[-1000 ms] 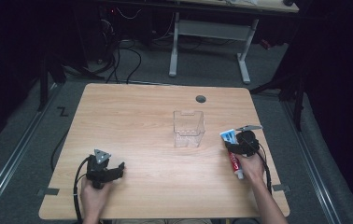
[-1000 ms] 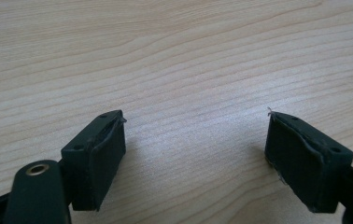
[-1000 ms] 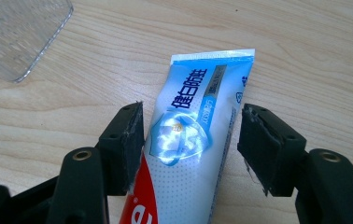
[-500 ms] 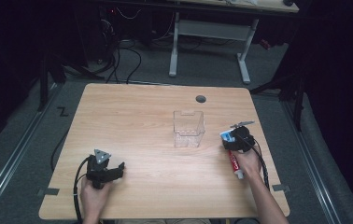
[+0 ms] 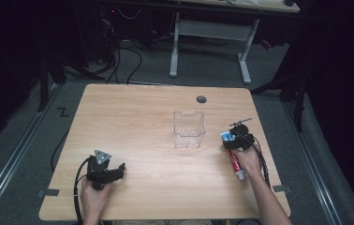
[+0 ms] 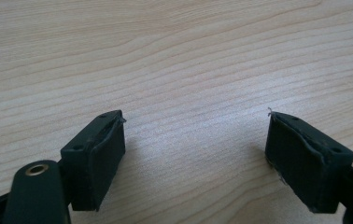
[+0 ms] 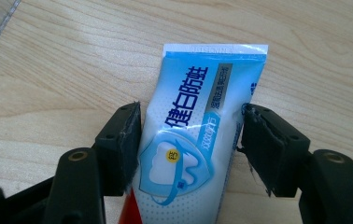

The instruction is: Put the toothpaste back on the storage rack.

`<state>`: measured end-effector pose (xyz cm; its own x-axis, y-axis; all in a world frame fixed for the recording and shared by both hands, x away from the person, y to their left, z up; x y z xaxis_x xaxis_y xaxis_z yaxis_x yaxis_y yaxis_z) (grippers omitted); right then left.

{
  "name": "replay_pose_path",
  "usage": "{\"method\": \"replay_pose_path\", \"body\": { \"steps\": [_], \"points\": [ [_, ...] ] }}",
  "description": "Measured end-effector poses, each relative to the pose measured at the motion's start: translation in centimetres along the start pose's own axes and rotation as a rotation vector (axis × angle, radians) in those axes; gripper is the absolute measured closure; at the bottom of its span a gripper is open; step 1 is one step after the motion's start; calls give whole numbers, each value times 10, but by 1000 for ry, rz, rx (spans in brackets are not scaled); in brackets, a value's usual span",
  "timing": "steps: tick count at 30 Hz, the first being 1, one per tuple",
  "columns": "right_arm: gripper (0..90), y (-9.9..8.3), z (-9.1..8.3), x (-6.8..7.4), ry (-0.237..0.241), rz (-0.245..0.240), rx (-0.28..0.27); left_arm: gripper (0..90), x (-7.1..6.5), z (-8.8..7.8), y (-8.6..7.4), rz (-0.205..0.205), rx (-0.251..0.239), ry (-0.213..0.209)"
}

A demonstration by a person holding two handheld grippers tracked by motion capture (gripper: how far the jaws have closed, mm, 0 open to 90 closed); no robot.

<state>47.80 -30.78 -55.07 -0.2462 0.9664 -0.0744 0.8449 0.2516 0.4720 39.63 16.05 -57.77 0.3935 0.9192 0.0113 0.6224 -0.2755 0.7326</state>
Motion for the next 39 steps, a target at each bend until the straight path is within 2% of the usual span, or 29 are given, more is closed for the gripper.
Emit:
{"method": "replay_pose_path", "body": {
  "steps": [5,6,7,10,14,16,19,20,25,29,39],
  "points": [
    [394,-2,2,-2,28,25,21,202,0,0,0,0,0,0],
    [405,-4,3,-3,52,43,39,202,0,0,0,0,0,0],
    [419,-4,4,-5,67,50,28,202,0,0,0,0,0,-1],
    [431,-4,4,-3,63,45,30,202,0,0,0,0,0,-1],
    [489,-4,3,-2,73,24,38,202,0,0,0,0,0,-1],
    [538,-5,1,1,63,-13,44,202,0,0,0,1,0,-1],
    [569,-5,-1,3,45,-41,43,202,0,0,0,1,0,-1],
    [645,-4,-3,4,36,-53,19,202,0,0,0,1,0,-1],
    [719,-4,-5,3,44,-59,-1,202,0,0,0,0,0,-1],
    [724,-4,-6,3,59,-57,-10,202,0,0,0,0,0,-1],
    [725,-4,-32,5,177,-22,-103,202,0,0,0,1,0,-1]
  ]
}}
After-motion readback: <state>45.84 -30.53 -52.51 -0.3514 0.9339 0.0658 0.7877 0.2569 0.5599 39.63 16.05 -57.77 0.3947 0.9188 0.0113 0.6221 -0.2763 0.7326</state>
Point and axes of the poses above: each handheld gripper's, and its own axes: z roughly forward along the jaws, y roughly out of its top, x roughly to its left, the point moved 6 cm from there along z, roughly forward along the jaws, and after that the axes turned 2 degrees about z, right-handed, at the moved point
